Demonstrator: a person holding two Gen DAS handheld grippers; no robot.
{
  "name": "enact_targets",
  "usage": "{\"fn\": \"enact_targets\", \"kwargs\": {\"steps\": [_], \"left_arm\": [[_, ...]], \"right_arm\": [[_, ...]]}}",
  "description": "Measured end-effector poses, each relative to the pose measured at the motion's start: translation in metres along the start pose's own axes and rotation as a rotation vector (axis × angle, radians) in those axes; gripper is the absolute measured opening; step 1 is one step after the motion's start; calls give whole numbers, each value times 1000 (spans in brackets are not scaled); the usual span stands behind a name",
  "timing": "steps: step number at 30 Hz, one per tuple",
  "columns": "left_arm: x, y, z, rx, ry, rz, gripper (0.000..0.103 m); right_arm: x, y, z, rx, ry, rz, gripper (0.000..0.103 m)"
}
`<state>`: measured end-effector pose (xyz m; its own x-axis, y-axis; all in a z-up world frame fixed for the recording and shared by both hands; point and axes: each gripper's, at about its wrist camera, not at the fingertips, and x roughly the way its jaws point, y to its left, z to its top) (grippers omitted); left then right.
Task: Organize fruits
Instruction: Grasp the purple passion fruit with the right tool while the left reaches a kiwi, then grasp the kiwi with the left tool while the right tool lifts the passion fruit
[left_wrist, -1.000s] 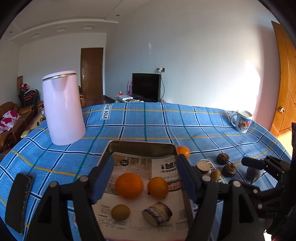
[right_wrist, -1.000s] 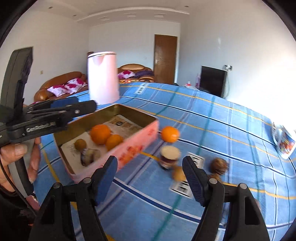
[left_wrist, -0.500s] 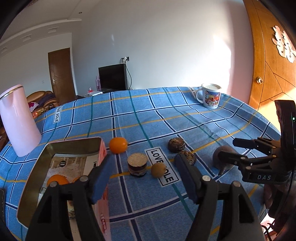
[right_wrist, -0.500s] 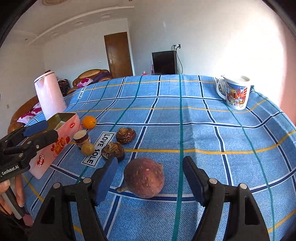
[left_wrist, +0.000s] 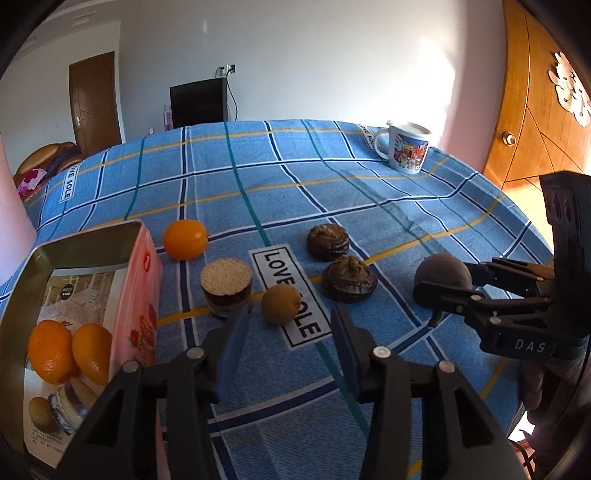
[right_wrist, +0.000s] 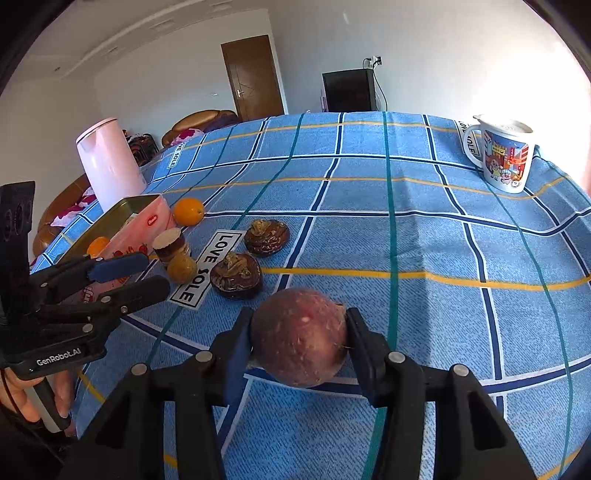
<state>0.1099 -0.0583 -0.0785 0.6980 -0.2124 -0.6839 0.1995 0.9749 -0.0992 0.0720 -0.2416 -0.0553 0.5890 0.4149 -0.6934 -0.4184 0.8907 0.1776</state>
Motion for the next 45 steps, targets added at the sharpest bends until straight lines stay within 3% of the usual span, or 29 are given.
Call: {"fn": "enact_targets", "kwargs": {"steps": [6,10,16,33,45], "left_arm": [[17,4,11,-69,72,-51,45],[27,7,17,-84,96,-42,30],[23,4,16,-71,86,-51,30],[-16,-4,11,-27,-102,-40,29],[-19,-13,-1,-19,-128,-51,29]], "right_arm": [[1,1,0,-5,0,5,51],[1,2,0,-10,-1,1,51],[-1,4,-1,-21,-16,-2,51],[-24,10,-8,-61,-170,-2,51],[-34,15,-12,-82,-246,-6,51]]}}
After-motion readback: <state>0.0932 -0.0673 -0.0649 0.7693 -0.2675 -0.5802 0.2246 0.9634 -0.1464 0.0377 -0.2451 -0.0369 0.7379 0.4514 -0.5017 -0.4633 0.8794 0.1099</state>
